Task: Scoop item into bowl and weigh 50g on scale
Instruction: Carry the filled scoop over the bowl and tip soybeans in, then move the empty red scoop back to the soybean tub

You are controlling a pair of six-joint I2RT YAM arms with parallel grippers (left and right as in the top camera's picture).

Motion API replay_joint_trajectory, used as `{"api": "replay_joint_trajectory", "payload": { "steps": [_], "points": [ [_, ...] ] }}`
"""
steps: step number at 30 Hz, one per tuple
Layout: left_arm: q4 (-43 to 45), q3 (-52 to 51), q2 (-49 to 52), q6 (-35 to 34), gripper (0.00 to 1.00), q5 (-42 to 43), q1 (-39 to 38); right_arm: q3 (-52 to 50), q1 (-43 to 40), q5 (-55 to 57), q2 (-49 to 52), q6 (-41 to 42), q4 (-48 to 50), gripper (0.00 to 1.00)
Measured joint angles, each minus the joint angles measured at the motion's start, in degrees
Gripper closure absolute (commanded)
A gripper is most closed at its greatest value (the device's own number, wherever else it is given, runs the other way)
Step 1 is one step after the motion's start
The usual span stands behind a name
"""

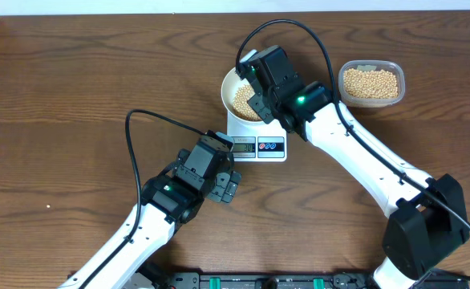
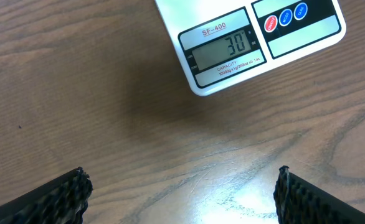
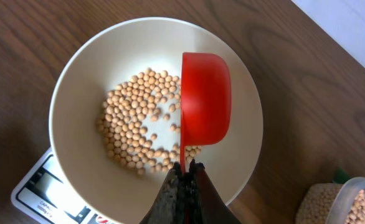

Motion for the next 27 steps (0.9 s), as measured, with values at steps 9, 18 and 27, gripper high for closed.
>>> {"api": "replay_joint_trajectory", "payload": {
  "steps": [9, 18, 27],
  "points": [
    [0.0, 0.0, 0.0, 0.0, 0.04, 0.0, 0.0, 0.0, -1.0, -3.1, -0.6, -0.2, 0.2, 0.99],
    [0.0, 0.0, 0.0, 0.0, 0.04, 0.0, 0.0, 0.0, -11.9, -19.6, -6.4, 1.7, -0.3, 0.99],
    [0.0, 0.0, 0.0, 0.0, 0.04, 0.0, 0.0, 0.0, -31.0, -29.6, -14.2, 4.4, -5.6, 0.99]
  ]
}}
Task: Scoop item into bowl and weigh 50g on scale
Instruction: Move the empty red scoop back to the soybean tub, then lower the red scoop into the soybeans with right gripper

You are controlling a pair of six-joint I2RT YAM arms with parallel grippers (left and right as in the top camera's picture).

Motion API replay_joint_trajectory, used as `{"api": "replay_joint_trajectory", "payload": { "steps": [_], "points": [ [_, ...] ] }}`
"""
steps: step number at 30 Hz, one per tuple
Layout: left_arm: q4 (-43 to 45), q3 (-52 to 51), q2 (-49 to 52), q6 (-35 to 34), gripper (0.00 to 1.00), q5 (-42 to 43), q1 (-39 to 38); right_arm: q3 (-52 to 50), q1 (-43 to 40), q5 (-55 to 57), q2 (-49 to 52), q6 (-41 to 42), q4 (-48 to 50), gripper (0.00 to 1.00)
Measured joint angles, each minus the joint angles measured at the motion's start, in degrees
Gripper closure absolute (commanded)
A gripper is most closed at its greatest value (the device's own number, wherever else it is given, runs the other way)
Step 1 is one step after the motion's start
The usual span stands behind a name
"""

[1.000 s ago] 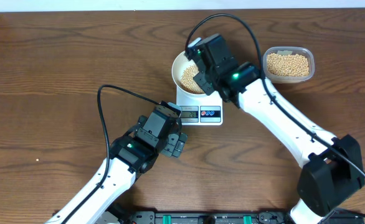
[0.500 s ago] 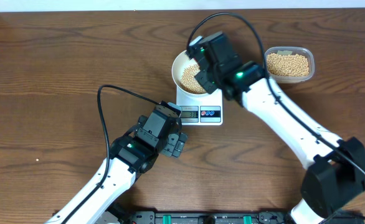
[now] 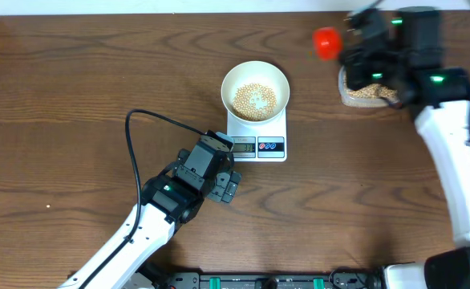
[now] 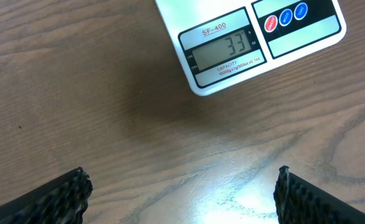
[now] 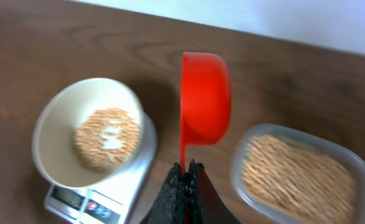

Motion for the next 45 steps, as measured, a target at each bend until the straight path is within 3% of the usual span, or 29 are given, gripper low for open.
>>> {"api": "replay_joint_trajectory", "payload": {
  "steps": [11, 25, 45],
  "points": [
    [0.0, 0.0, 0.0, 0.0, 0.04, 0.0, 0.0, 0.0, -7.8, 7.7, 1.5, 0.6, -3.3, 0.99],
    [0.0, 0.0, 0.0, 0.0, 0.04, 0.0, 0.0, 0.0, -7.9, 13.7, 12.5, 0.6, -1.4, 0.99],
    [0.0, 0.0, 0.0, 0.0, 0.04, 0.0, 0.0, 0.2, -7.8, 19.1, 19.7, 0.1, -1.7, 0.99]
  ]
}}
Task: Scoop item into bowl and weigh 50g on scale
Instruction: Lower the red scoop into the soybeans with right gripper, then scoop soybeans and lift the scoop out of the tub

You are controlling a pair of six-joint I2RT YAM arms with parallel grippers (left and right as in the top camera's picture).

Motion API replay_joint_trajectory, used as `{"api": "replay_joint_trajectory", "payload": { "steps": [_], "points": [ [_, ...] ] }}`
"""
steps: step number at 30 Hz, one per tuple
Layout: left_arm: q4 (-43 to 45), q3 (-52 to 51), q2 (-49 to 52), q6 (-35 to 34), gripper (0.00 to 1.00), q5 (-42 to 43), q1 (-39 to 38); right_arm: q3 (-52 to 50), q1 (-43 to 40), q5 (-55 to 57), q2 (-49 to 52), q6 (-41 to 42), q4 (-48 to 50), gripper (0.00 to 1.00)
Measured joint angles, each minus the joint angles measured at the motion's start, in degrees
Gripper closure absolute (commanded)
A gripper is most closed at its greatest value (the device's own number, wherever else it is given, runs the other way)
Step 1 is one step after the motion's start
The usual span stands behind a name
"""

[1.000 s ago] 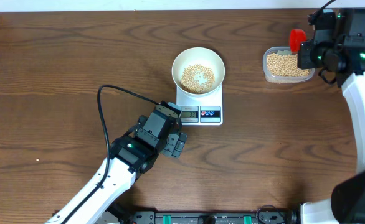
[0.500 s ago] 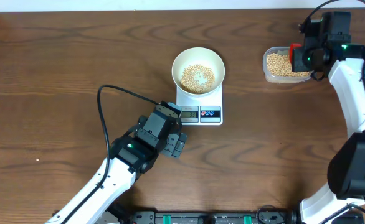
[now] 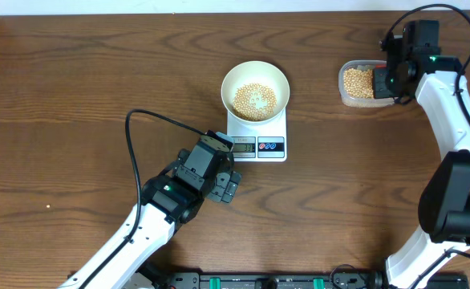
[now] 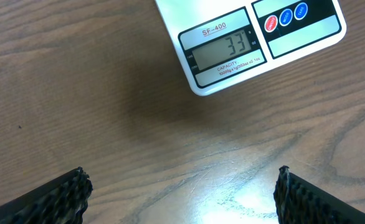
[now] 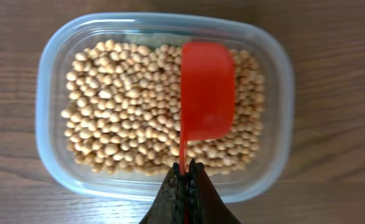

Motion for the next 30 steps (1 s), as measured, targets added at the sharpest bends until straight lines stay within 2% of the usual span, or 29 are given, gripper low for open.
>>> {"api": "replay_joint_trajectory", "payload": {
  "steps": [13, 30],
  "points": [
    [0.0, 0.0, 0.0, 0.0, 0.04, 0.0, 0.0, 0.1, -2.1, -13.6, 2.3, 0.0, -0.9, 0.99],
    [0.0, 0.0, 0.0, 0.0, 0.04, 0.0, 0.0, 0.1, -19.9, -42.5, 2.3, 1.6, -1.3, 0.99]
  ]
}}
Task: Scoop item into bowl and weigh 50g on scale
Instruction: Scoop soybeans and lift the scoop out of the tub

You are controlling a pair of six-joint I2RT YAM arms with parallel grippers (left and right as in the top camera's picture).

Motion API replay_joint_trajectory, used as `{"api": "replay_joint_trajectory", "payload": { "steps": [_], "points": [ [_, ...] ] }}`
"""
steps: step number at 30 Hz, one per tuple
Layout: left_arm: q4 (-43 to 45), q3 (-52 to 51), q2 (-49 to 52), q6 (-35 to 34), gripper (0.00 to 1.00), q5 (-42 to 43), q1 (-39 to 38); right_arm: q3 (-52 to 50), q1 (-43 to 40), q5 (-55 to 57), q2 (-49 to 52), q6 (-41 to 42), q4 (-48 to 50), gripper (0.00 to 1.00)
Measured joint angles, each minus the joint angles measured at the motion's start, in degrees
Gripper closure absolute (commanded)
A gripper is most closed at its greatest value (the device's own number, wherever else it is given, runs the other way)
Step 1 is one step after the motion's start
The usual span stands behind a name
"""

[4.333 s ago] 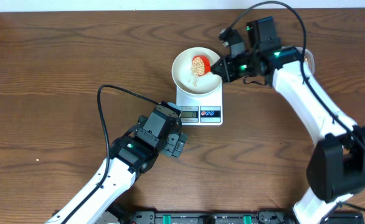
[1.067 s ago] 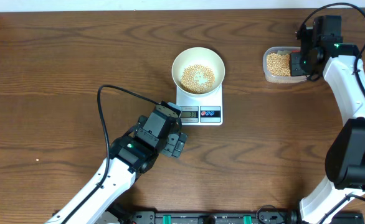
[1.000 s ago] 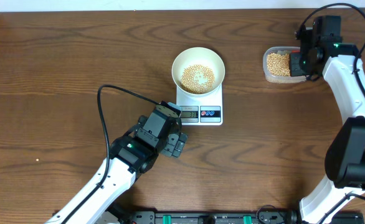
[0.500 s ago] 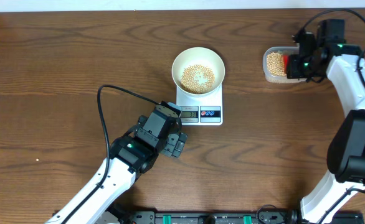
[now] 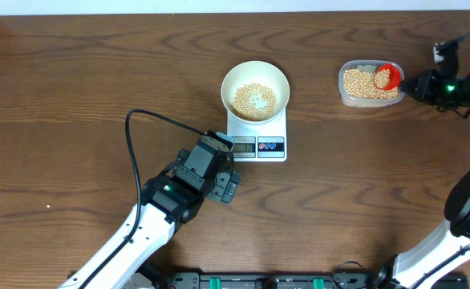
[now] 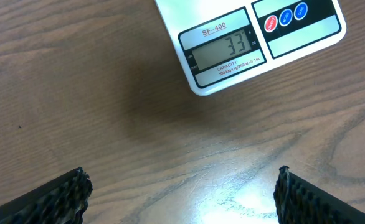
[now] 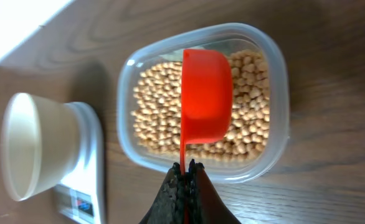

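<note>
A cream bowl (image 5: 255, 88) holding soybeans stands on the white scale (image 5: 257, 138), whose display (image 6: 225, 46) reads 33. At the far right, a clear container (image 5: 370, 83) is full of soybeans. My right gripper (image 7: 185, 171) is shut on the thin handle of a red scoop (image 7: 206, 93). The scoop (image 5: 386, 76) sits over the container's right end, and tan beans seem to show inside it. My left gripper (image 6: 182, 199) rests open on the table just in front of the scale, with nothing between its fingers.
The right arm (image 5: 451, 84) reaches in from the table's right edge. The left arm's black cable (image 5: 139, 136) loops over the table left of the scale. In the right wrist view the bowl (image 7: 27, 143) and scale (image 7: 83, 180) lie to the left of the container (image 7: 273, 124).
My right gripper was over the container's right end and is now to its right, wrist turned, with the scoop at the container's right end. The display still reads 33. The left arm has not moved.
The scoop was tipped inside the bowl with the scale at 30. Then it was away from the bowl near the container and the scale read 33. Then it hung over the beans in the container. Now it sits at the container's right end.
</note>
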Motion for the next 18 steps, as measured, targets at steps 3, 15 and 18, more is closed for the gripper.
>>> {"api": "replay_joint_trajectory", "payload": {
  "steps": [3, 15, 18],
  "points": [
    [0.0, 0.0, 0.0, 0.0, 0.04, 0.0, 0.0, 0.0, -1.6, -4.7, 0.0, 0.2, -0.1, 0.99],
    [0.0, 0.0, 0.0, 0.0, 0.04, 0.0, 0.0, 0.0, -2.5, -17.9, 0.0, 2.3, 1.6, 0.99],
    [0.0, 0.0, 0.0, 0.0, 0.04, 0.0, 0.0, 0.0, -0.8, -19.6, 0.0, 3.4, 2.9, 0.99]
  ]
}}
